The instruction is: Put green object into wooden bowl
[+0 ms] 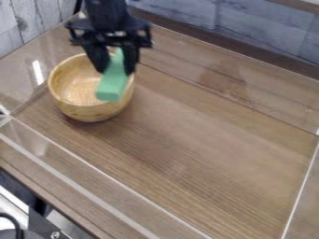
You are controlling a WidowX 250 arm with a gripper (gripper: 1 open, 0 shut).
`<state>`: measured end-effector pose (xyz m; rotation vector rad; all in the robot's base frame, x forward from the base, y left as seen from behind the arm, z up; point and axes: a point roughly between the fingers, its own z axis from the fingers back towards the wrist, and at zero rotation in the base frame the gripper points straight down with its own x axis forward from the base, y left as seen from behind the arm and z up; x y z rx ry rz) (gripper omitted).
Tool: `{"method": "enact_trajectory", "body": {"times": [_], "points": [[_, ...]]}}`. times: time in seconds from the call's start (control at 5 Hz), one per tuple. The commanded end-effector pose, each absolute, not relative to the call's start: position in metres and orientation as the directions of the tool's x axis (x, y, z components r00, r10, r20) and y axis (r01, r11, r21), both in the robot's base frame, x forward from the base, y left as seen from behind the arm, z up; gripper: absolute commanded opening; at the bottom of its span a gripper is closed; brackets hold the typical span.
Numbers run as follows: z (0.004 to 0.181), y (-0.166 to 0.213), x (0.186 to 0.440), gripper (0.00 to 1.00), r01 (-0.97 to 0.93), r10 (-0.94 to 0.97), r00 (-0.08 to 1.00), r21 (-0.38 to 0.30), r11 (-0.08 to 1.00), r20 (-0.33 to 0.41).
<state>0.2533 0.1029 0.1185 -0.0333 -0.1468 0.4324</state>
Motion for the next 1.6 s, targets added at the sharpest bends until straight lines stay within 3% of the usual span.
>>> {"method": "enact_trajectory", "body": {"times": [0.0, 0.8, 1.0, 1.4], "points": [[0.126, 0.11, 0.261, 0.0, -0.435, 0.435, 0.881, -0.044, 0.899, 0.189], [0.1, 0.126, 0.268, 0.0, -0.496, 0.49, 0.855, -0.01, 0.868, 0.173], [0.097, 0.125, 0.269, 1.0, -0.545, 0.538, 0.826, -0.007, 0.838, 0.165], [0.097, 0.12, 0.276, 1.0, -0.548, 0.543, 0.826, -0.01, 0.836, 0.153]]}}
